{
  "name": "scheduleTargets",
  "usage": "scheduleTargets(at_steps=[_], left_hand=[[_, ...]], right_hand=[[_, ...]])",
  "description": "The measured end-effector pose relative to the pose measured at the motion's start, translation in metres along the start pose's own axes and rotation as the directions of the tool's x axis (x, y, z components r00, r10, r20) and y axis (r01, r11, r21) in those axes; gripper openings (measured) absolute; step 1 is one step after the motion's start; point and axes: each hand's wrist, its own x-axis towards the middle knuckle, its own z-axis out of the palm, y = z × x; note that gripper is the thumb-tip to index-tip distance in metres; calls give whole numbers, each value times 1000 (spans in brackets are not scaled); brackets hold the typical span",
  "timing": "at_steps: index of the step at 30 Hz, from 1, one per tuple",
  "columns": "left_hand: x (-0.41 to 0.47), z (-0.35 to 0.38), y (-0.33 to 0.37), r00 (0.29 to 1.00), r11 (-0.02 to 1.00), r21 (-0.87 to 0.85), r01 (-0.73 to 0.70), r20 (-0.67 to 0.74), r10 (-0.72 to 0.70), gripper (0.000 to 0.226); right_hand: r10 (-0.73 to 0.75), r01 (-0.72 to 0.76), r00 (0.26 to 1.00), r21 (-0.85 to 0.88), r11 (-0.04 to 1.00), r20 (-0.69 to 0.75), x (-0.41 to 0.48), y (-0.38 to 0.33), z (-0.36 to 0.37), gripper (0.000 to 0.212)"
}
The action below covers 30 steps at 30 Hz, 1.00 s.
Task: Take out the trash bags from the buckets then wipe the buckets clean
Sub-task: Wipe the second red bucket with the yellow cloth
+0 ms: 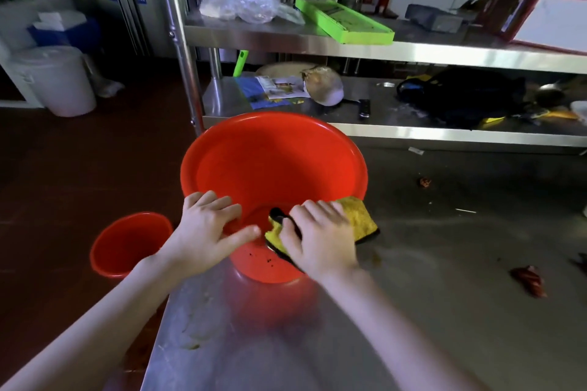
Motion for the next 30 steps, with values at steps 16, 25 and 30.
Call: scheduleTargets(at_steps=[16,25,30], left_hand=[[49,5,18,959,960,15,280,-47,-279,43],[13,19,65,933,957,-167,235,-236,-271,47],[17,10,34,964,960,-218,177,-157,-214,50]], right_hand=[[396,-407,908,-67,911,-137,7,-4,-5,26],[-60,61,996,-1,998,63,-6,40,-26,21],[-17,-2,944,55,999,331,19,124,-45,31]])
